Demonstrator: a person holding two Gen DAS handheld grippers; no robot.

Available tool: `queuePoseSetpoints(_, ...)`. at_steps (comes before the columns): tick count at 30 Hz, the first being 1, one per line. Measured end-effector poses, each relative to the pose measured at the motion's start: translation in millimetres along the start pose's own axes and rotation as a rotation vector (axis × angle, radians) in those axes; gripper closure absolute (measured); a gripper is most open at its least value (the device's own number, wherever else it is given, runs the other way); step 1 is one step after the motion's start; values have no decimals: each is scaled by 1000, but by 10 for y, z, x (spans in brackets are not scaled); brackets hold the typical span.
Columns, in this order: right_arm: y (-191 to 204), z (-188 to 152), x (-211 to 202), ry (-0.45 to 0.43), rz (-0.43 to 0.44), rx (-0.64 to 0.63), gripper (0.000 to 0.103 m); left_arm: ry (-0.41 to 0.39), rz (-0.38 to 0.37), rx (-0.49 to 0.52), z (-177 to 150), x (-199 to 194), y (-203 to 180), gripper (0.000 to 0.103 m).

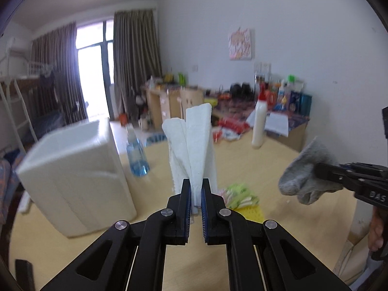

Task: Organize soft objects
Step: 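Close left gripper on the white tissues while right gripper holds the grey elephant, then carry white tissues with left gripper and grey elephant with right gripper to the box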

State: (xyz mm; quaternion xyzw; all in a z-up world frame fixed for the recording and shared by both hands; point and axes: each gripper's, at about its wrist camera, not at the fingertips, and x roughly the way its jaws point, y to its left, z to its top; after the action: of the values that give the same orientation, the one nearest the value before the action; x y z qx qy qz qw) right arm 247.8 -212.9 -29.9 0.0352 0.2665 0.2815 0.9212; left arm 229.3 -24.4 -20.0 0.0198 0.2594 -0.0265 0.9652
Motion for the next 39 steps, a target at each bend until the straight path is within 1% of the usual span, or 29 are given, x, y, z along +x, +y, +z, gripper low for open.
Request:
queuePoseSetpoints(3, 68, 61, -105, -44, 7, -10, 90, -68, 5, 22, 64, -235, -28, 95)
queuePoseSetpoints(7, 183, 121, -271, -106, 6, -39, 90, -156, -18, 43, 112, -591, -68, 95)
queuePoseSetpoints(10, 284, 148, -423, -152, 5, -66, 90, -237, 25, 32, 107, -872, -57, 95)
queuePoseSetpoints(12, 347, 145, -510, -175, 13, -77, 90, -261, 21, 7, 103, -994, -22, 95)
queuePoseSetpoints(14, 402, 133, -566, -186, 12, -86, 90, -260, 5, -6, 92, -1070, -4, 95)
queuePoseSetpoints(18, 470, 87, -625, -194, 10, -95, 90, -266, 14, 10, 35, -1156, -34, 95)
queuePoseSetpoints(23, 521, 72, -689, -216, 11, -96, 90, -265, -12, 29, -37, -1228, -62, 95)
queuePoseSetpoints(27, 592, 87, -651, -216, 24, -100, 90, -276, -9, 35, -60, -1326, -7, 95)
queuePoseSetpoints(31, 722, 116, -564, -206, 59, -123, 90, -282, 24, 17, -82, -1377, 68, 95)
queuePoseSetpoints(36, 944, 151, -452, -200, 131, -157, 90, -279, 98, -26, -138, -1472, 229, 95)
queuePoseSetpoints(39, 1080, 171, -354, -190, 192, -174, 90, -271, 157, -45, -182, -1535, 329, 95)
